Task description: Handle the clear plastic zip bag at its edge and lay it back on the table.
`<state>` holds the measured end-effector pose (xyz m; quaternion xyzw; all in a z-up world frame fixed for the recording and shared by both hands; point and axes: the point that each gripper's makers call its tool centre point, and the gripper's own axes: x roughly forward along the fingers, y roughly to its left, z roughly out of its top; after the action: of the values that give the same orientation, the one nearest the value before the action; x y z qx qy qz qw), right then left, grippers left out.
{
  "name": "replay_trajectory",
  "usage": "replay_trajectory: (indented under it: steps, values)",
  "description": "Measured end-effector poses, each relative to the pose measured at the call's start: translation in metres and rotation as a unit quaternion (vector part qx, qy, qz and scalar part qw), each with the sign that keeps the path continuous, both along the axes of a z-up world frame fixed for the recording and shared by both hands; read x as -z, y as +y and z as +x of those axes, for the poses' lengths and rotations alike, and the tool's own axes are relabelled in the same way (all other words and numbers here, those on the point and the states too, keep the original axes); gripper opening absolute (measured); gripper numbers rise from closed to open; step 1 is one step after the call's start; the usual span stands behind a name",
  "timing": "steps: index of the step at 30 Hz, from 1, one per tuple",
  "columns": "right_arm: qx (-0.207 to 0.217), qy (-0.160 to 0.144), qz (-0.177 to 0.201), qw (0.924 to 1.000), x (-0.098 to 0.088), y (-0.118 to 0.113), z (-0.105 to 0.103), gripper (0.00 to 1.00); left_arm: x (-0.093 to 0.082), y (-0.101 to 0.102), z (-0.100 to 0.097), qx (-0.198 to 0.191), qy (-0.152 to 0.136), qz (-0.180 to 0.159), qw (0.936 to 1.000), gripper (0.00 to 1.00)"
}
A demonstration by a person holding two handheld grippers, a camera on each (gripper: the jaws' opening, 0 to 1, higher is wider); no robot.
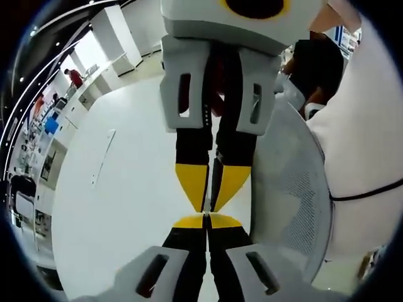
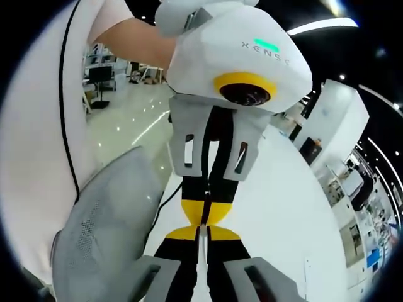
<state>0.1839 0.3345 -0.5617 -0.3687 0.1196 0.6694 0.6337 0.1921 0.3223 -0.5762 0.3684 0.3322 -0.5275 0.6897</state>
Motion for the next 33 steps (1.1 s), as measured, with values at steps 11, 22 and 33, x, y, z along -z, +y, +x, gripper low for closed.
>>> replay_trajectory:
  steps: [11, 22, 33]
  values:
    - [-0.002, -0.009, -0.007, 0.9999, 0.0009, -0.0001, -0.0003, 0.0, 0.0003, 0.0005, -0.0011, -0.002, 0.001, -0.005, 1.0, 0.0]
    - [-0.002, -0.014, -0.012, 0.9998, 0.0012, -0.0027, -0.0001, 0.0, 0.0017, 0.0014, -0.0009, 0.001, -0.004, -0.006, 1.0, 0.0]
    - [0.001, -0.014, -0.012, 0.9998, -0.0002, -0.0051, 0.0, 0.0, 0.0002, 0.0012, -0.0002, 0.001, -0.004, -0.011, 0.9999, 0.0]
